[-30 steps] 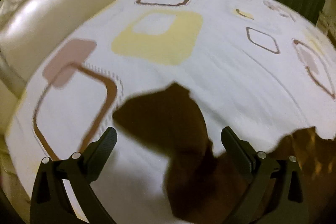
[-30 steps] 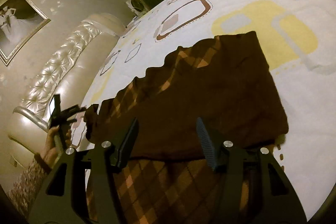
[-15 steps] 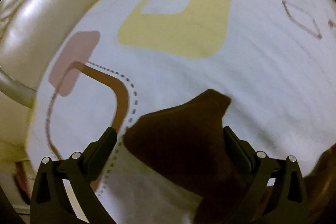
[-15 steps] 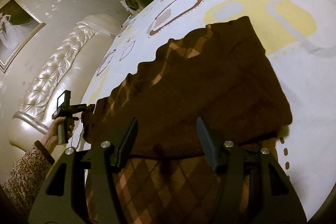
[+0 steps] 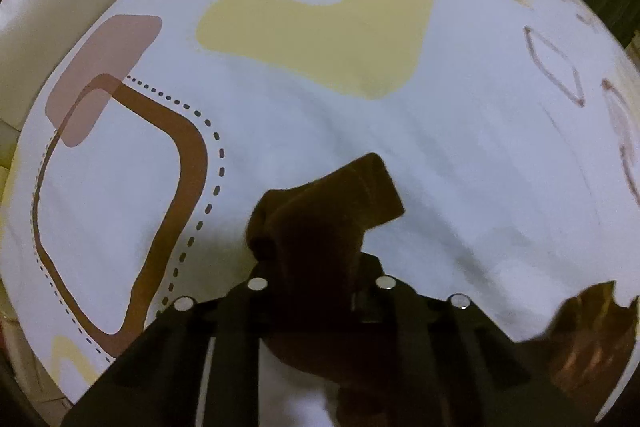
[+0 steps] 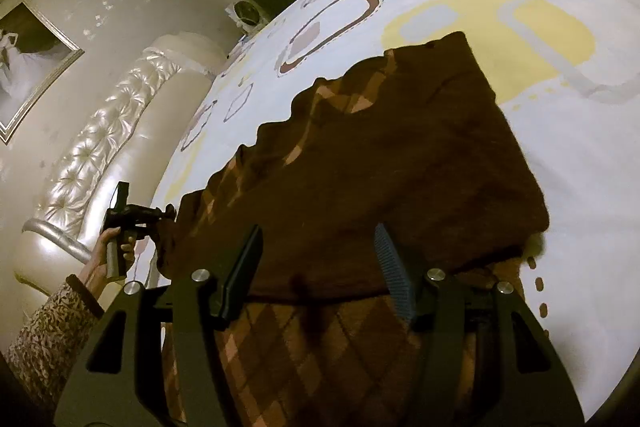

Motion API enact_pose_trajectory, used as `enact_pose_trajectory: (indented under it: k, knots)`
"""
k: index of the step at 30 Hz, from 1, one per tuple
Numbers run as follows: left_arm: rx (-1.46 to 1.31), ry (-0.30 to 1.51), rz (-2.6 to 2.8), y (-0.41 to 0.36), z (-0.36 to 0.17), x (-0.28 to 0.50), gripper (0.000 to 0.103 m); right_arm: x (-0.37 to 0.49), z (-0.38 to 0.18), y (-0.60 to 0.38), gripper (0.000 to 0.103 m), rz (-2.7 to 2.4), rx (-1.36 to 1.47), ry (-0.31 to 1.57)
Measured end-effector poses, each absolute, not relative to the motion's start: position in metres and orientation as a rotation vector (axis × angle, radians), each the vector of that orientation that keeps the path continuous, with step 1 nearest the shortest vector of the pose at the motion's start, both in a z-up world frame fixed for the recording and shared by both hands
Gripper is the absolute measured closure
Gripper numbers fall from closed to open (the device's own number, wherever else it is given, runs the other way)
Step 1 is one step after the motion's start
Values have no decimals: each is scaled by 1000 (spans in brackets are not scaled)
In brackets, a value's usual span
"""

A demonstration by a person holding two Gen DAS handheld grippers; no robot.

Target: Fold small clothes

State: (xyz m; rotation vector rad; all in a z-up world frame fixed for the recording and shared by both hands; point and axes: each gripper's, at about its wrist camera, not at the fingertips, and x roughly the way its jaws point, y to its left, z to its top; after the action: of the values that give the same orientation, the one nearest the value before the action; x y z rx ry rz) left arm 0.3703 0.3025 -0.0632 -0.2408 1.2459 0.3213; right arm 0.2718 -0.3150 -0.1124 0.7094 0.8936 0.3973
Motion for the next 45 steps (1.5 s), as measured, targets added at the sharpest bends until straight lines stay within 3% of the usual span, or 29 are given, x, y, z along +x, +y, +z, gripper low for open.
enact_pose_trajectory:
  k: [9, 18, 23, 30, 39, 45]
  knots:
    - [-310, 1056, 82, 268, 11, 345, 90, 263, -98, -325, 45, 386, 727, 852]
    - [-172, 937, -255, 113, 89, 300, 90, 246, -74, -340, 45, 389, 745, 813]
    - [-132, 957, -422, 31, 82, 276, 89, 235, -69, -349, 45, 385, 754, 814]
    - [-102, 1067, -539, -70, 23, 266, 89, 225, -77, -365, 45, 363, 792, 830]
    - [9, 1114, -549, -121, -27, 245, 88, 220, -91, -376, 45, 333, 816, 851]
    - [35, 1090, -570, -125, -29, 232, 66, 218, -94, -376, 45, 336, 827, 860]
